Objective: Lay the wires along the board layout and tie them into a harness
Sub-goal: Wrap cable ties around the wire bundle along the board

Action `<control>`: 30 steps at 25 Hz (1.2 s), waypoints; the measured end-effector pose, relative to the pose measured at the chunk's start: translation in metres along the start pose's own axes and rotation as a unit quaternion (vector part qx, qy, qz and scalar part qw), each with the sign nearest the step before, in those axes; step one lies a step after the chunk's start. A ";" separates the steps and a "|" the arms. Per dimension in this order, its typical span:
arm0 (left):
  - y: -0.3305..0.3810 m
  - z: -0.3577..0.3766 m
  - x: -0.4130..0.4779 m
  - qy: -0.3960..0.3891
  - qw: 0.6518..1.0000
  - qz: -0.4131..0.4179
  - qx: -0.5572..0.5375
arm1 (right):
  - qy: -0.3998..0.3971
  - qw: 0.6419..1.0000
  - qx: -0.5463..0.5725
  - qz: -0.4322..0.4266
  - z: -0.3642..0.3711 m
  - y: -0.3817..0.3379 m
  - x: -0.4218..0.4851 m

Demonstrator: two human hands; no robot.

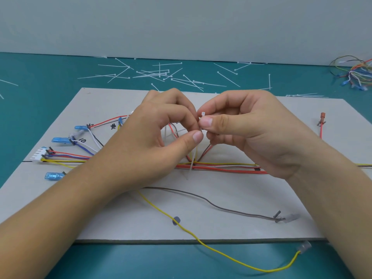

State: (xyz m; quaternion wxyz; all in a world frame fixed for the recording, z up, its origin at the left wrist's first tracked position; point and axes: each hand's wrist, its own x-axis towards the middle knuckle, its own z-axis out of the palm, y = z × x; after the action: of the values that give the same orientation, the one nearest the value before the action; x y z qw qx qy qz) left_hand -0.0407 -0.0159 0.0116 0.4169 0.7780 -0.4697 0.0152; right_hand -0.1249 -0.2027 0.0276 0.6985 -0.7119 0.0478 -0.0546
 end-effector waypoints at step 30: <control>-0.012 -0.015 -0.001 -0.138 0.983 -0.042 0.114 | 0.124 0.992 -0.001 -0.037 -0.001 -0.007 0.000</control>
State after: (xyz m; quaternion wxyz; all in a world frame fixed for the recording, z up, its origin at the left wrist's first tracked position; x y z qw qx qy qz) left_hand -0.0270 -0.0034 0.0135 0.2565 0.8342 -0.4849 -0.0563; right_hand -0.1247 -0.2033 0.0351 0.6841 -0.7015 0.1080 -0.1681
